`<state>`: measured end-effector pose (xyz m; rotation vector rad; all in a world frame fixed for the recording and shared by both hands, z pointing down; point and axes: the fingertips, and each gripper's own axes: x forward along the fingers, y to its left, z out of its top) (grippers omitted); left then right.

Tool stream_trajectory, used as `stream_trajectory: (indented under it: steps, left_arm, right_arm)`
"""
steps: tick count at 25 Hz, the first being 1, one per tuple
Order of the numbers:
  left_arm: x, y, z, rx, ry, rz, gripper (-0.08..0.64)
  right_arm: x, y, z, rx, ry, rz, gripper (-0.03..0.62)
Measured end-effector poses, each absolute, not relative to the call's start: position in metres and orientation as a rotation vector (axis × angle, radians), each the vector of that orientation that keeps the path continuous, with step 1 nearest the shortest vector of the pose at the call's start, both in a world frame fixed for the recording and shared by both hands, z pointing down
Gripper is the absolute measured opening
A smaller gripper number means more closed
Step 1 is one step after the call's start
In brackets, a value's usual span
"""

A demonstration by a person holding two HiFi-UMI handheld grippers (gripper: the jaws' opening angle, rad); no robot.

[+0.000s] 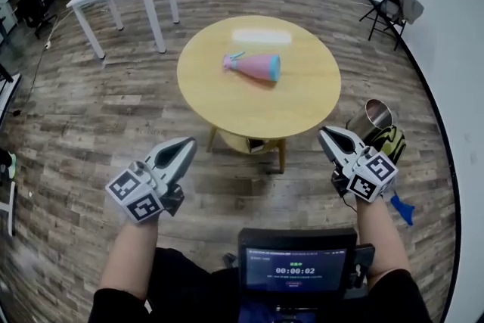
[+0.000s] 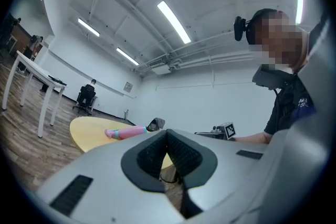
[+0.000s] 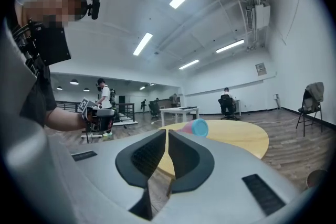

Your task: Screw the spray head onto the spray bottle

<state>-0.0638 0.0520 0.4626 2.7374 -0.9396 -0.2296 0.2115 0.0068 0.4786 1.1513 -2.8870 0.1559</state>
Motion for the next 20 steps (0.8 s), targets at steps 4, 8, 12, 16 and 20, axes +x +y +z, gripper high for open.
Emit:
stream_trajectory:
  steps: [4, 8, 12, 16, 20]
  left_arm:
    - [-0.068, 0.0, 0.443, 2.757, -0.942, -0.253, 0.003]
    - [-0.065, -0.05, 0.431, 2.743, -0.937, -0.289, 0.003]
    - [-0.057, -0.089, 0.425, 2.739, -0.889, -0.281, 0.003]
    - [-0.059, -0.126, 0.419, 2.758, -0.833, -0.262, 0.003]
    - [-0.068, -0.159, 0.418, 2.76, -0.795, -0.288, 0.003]
  right_arm:
    - [0.201, -0.04, 0.459, 1.117, -2.874, 0.074, 0.066]
    - [0.188, -0.081, 0.446, 1.045, -2.846, -0.016, 0.109]
    - [0.169, -0.115, 0.442, 0.943, -2.761, -0.143, 0.178]
    - [0.138, -0.155, 0.444, 0.85, -2.632, -0.273, 0.283]
    - [0.11, -0.199, 0.466, 0.728, -2.579, -0.223, 0.451]
